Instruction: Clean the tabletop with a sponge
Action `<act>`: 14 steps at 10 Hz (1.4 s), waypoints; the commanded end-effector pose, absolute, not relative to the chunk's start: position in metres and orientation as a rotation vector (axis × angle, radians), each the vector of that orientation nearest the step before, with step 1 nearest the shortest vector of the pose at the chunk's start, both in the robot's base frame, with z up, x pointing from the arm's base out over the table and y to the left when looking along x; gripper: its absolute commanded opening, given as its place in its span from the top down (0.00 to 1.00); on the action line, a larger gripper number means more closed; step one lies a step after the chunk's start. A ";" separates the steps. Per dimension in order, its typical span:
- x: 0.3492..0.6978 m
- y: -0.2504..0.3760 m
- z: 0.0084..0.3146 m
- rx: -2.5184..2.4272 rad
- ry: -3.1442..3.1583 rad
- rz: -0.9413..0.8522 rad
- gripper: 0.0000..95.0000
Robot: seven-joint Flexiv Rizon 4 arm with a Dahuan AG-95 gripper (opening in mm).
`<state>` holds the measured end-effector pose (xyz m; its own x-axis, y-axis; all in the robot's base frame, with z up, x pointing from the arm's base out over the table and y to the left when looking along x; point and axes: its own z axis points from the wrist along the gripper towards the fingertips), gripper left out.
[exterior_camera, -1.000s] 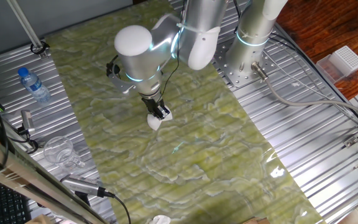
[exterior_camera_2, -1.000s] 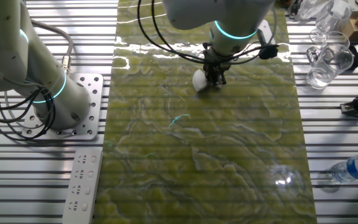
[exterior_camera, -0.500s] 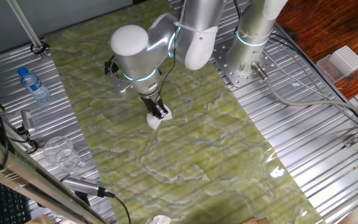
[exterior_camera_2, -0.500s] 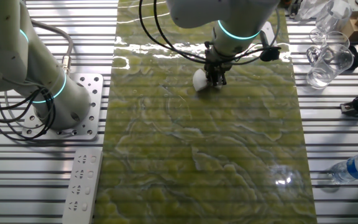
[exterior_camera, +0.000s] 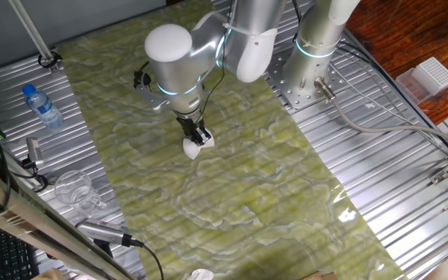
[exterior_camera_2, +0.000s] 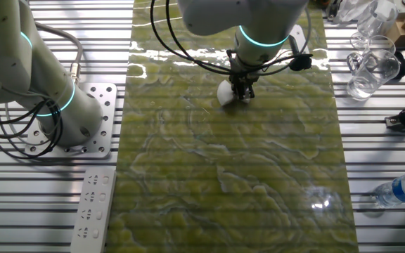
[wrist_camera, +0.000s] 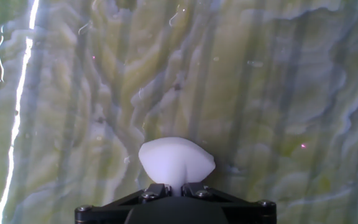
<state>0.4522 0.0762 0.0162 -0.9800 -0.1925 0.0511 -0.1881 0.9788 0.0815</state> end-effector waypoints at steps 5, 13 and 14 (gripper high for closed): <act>0.453 0.075 0.013 0.262 -3.067 -0.107 1.00; 0.453 0.075 0.013 0.378 -3.111 -0.125 1.00; 0.453 0.075 0.013 0.379 -3.111 -0.130 1.00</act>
<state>0.4532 0.0755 0.0126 -0.9709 -0.2394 -0.0045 -0.2388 0.9671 0.0879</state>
